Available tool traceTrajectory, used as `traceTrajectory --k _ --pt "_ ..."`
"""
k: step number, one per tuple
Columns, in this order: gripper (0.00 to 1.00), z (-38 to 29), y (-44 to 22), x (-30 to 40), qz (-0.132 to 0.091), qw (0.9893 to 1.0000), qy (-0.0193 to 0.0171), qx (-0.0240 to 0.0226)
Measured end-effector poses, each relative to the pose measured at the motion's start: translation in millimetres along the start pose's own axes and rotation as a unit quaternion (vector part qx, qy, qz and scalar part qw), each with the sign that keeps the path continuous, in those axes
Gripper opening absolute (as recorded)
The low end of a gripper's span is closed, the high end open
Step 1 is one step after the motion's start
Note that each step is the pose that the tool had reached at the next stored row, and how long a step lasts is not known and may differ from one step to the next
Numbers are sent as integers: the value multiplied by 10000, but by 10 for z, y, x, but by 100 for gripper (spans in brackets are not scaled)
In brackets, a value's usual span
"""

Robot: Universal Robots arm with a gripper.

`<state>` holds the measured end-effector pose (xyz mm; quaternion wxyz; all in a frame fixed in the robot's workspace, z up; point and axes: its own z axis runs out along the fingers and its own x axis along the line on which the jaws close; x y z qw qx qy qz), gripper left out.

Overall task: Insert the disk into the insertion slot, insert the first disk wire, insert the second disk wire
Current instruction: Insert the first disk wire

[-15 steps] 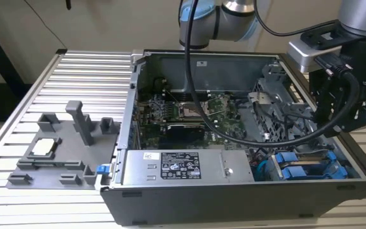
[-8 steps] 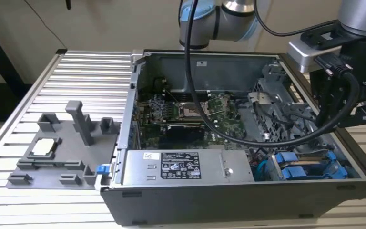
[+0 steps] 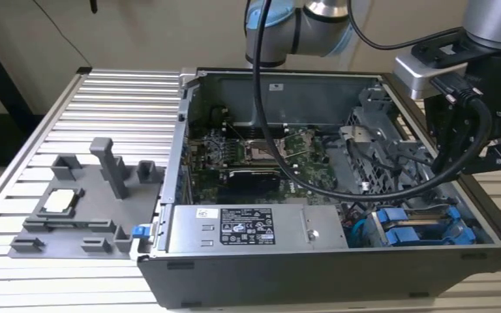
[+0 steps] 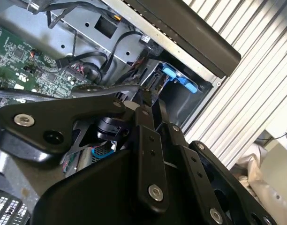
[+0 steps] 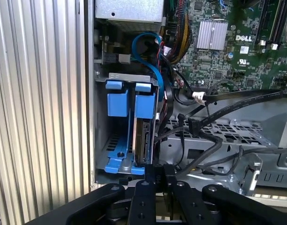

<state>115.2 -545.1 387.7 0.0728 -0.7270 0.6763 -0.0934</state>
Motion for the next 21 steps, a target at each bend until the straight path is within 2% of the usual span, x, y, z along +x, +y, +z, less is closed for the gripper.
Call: traceTrajectory --k 4,5,7,9,14,17,21 --pt "19 0 0 0 0 10000 0 -2" --pt "19 1 -4 0 0 10000 0 -13" --pt "19 6 -23 1 -1 10000 -4 -77" --pt "19 14 -58 4 -5 9998 -10 -184" --pt "19 37 -149 13 -12 9987 -36 -514" --pt "19 48 -198 18 -16 9974 -51 -718" --pt "19 67 -273 27 -22 9950 -71 -993"
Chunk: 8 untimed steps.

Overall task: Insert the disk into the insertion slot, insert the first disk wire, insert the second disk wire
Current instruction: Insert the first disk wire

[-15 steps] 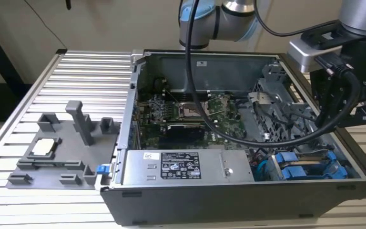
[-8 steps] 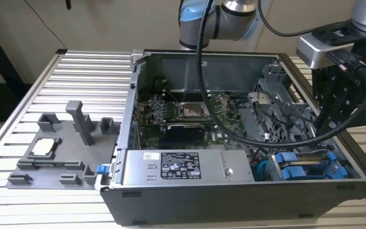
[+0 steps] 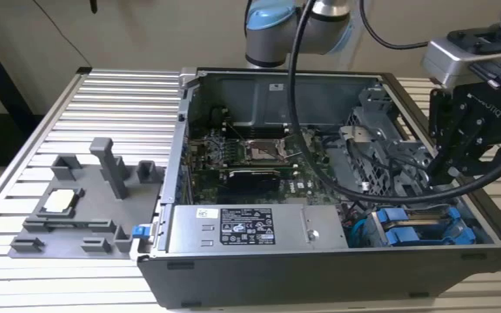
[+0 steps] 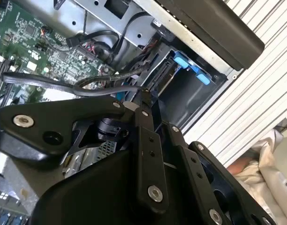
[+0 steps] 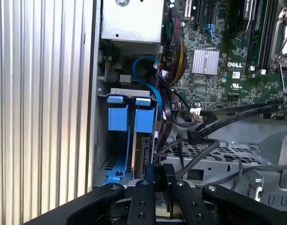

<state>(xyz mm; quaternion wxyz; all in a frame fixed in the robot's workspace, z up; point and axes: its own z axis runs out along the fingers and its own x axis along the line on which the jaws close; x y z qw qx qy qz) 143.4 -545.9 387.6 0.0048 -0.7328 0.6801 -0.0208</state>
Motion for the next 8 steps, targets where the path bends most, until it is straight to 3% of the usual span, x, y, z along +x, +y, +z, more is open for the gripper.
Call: traceTrajectory --k 2,3,8 --pt "19 3 -51 5 -2 9999 -9 -123" --pt "19 6 -78 7 -3 9999 -12 -153" --pt "19 21 -196 17 -4 9998 -24 -211"
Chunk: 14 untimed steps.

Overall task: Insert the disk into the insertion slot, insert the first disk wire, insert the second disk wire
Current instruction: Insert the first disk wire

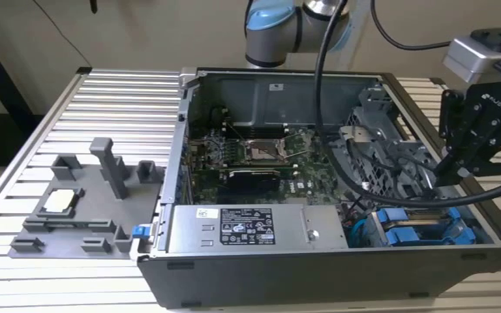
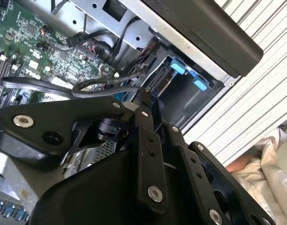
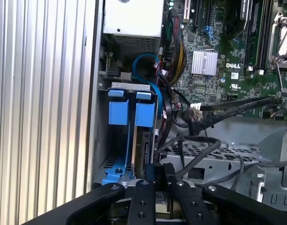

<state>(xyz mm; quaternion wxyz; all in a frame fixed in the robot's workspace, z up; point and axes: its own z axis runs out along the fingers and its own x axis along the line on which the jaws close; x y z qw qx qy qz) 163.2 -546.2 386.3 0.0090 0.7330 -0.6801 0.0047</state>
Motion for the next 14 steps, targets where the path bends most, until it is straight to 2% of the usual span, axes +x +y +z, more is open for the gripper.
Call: traceTrajectory --k 2,6,8,12,14 --pt "19 2 -30 3 -1 10000 -3 -14" --pt "19 3 -30 2 1 10000 -5 -15" --pt "19 13 -30 3 15 10000 -35 -13" --pt "19 37 -30 12 131 9999 -70 -17" --pt "19 49 -29 32 172 9998 -73 -50"
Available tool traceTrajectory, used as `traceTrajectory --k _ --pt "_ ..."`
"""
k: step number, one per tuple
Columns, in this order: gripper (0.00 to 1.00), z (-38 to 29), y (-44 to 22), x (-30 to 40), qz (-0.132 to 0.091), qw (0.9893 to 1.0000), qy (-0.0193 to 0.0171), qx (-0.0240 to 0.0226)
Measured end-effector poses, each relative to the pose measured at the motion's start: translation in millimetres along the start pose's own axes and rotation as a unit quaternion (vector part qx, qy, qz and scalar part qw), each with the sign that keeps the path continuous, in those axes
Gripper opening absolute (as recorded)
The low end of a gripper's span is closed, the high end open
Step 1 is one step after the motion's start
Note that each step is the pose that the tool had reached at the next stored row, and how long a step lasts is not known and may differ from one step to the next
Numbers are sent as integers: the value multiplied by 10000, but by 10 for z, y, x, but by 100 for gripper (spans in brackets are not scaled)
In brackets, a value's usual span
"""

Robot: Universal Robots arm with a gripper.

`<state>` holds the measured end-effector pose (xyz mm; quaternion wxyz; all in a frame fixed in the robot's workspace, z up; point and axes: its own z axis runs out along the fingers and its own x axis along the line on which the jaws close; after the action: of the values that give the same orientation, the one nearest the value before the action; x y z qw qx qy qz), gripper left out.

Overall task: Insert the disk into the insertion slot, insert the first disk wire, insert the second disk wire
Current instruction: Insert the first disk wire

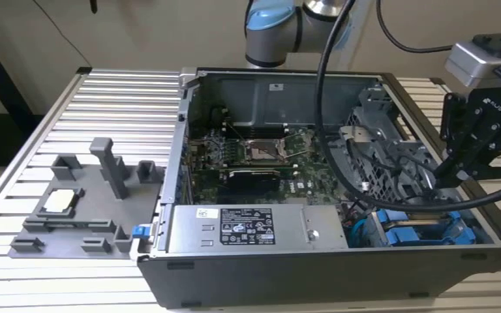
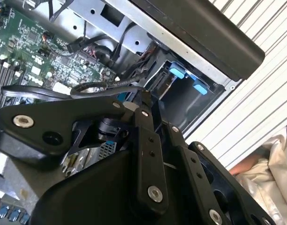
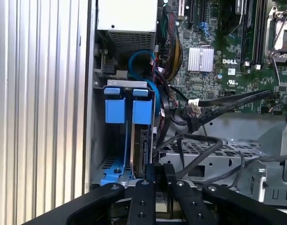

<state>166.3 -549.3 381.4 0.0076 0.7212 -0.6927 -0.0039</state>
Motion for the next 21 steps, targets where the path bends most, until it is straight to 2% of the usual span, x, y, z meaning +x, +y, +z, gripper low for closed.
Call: traceTrajectory --k 4,6,14,18,21 --pt "19 14 -2 39 21 9999 -6 -171" --pt "19 28 -7 54 23 9998 -9 -221" --pt "19 116 -10 151 53 9996 -20 -269" --pt "19 166 -11 163 59 9996 -22 -287" --pt "19 192 -31 171 58 9993 -25 -359"
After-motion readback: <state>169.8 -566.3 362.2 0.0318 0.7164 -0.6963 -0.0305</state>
